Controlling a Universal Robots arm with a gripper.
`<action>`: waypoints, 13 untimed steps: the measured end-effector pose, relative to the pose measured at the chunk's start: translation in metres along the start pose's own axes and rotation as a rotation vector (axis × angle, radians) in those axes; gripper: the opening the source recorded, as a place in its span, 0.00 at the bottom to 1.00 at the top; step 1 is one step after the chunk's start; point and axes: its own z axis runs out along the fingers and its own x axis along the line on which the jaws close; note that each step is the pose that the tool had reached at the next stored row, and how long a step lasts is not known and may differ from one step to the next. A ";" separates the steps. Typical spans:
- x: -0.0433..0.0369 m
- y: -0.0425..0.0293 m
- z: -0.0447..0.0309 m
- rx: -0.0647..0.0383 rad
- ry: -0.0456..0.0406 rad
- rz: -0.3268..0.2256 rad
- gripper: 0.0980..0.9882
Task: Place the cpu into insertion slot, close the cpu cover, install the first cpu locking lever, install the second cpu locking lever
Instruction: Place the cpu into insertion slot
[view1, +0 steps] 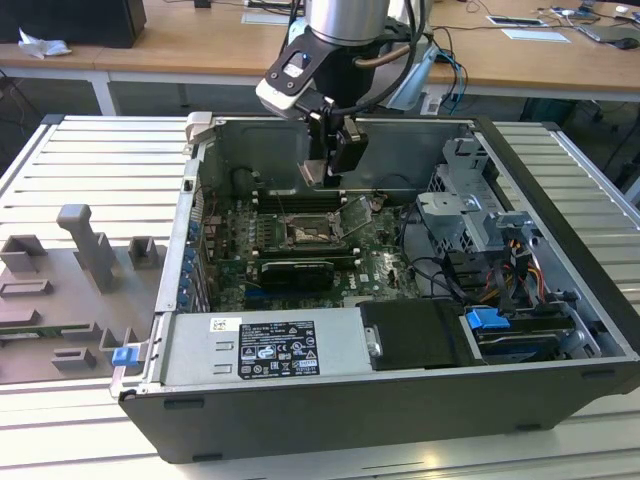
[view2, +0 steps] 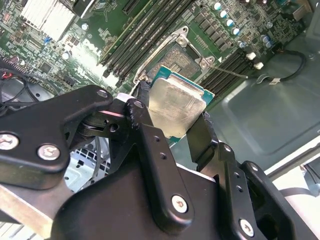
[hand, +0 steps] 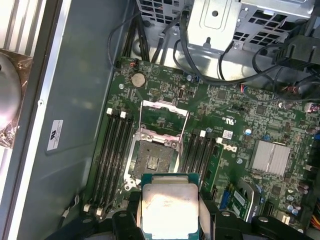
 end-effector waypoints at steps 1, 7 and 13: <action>0.0000 0.0000 0.0006 0.000 0.0000 0.000 0.50; -0.0003 0.0000 0.0039 -0.001 0.0000 0.010 0.50; -0.0005 0.0000 0.0061 -0.002 0.0001 0.021 0.50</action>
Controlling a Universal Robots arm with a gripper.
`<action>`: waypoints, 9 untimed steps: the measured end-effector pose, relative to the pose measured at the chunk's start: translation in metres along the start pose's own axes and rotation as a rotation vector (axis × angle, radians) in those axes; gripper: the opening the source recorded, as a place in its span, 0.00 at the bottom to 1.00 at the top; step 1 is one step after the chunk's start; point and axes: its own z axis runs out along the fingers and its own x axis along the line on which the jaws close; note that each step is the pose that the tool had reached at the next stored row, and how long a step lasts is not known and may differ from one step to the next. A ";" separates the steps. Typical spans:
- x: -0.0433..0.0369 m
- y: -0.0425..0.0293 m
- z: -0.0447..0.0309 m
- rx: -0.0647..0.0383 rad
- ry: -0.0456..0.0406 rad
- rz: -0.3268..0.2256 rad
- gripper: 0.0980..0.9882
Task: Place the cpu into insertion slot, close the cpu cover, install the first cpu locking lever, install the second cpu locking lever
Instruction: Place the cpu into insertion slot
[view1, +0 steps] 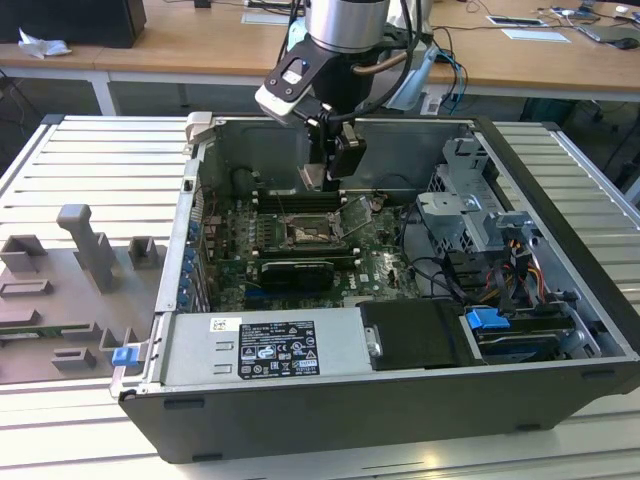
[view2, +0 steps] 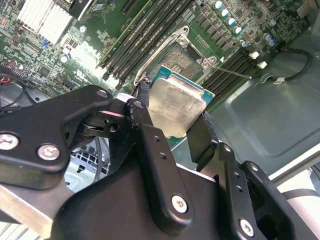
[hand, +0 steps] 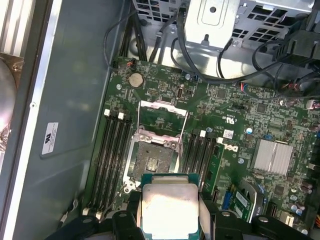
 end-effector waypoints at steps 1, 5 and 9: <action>0.0000 0.0000 0.0006 0.000 -0.0001 0.002 0.50; -0.0002 0.0000 0.0024 0.000 0.0000 0.005 0.50; -0.0003 0.0000 0.0042 -0.001 0.0001 0.008 0.50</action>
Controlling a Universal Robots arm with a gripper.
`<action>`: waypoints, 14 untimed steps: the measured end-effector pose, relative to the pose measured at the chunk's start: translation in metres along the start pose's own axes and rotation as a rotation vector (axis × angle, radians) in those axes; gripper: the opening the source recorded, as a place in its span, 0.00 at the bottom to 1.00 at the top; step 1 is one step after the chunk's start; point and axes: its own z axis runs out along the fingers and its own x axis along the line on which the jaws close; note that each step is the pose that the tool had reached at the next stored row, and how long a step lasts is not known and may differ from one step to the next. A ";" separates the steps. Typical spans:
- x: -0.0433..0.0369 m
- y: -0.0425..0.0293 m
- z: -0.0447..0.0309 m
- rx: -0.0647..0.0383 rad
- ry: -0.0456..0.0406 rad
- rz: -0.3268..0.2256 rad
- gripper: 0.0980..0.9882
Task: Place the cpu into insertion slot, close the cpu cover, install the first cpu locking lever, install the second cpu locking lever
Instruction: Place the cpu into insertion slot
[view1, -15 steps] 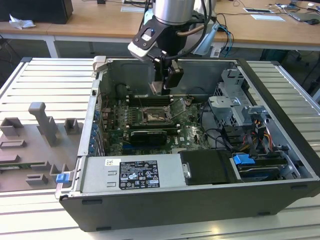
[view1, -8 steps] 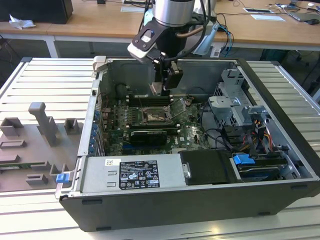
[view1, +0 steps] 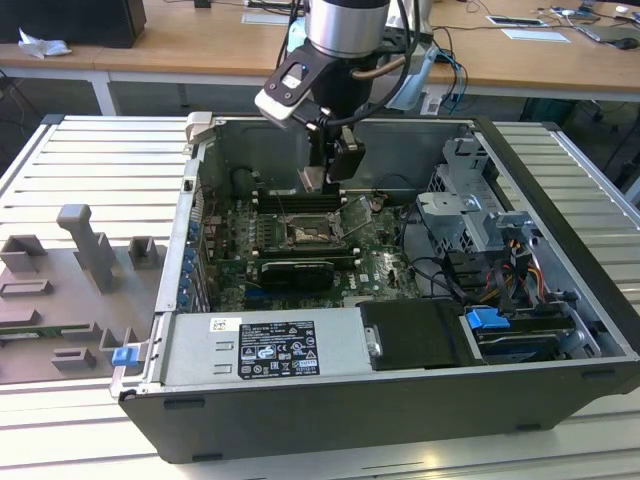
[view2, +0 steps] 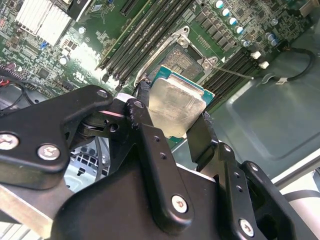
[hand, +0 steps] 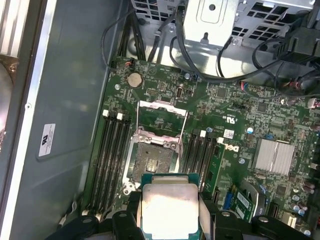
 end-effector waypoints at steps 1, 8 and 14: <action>0.0000 0.0000 0.0003 0.000 0.0000 0.000 0.50; -0.0003 0.0000 0.0038 0.000 0.0000 0.003 0.50; -0.0006 0.0001 0.0076 -0.001 0.0001 0.007 0.50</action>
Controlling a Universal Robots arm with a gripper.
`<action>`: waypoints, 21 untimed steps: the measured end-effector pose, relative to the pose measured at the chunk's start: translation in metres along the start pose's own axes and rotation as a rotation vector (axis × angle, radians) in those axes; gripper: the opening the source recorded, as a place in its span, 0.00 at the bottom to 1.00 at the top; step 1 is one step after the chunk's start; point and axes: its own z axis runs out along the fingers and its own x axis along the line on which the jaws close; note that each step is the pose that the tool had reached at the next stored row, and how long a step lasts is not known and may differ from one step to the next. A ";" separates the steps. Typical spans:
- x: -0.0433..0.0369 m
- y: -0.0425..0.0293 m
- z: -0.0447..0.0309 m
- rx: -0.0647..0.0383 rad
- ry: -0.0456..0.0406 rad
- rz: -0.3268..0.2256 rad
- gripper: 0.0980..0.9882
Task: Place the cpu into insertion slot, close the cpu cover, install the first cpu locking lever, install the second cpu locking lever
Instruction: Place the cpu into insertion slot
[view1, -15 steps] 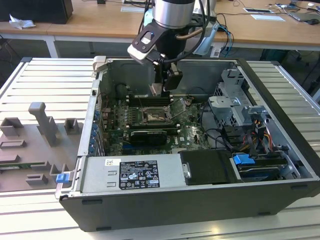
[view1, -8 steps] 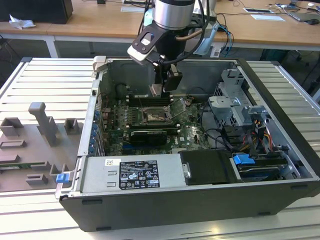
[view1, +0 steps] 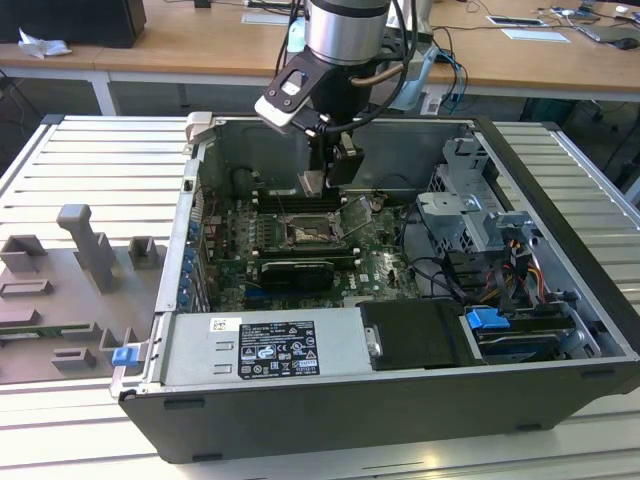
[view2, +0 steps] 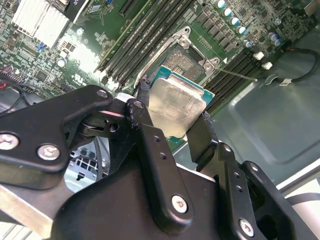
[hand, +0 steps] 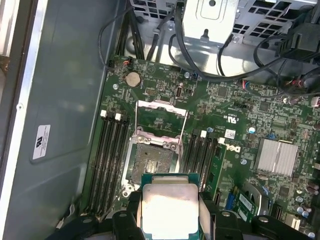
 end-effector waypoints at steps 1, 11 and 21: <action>-0.0001 0.0000 0.0019 0.000 0.0000 0.001 0.50; -0.0008 0.0000 0.0109 -0.005 -0.0001 0.047 0.50; -0.0017 0.0000 0.0245 -0.014 0.0004 0.148 0.50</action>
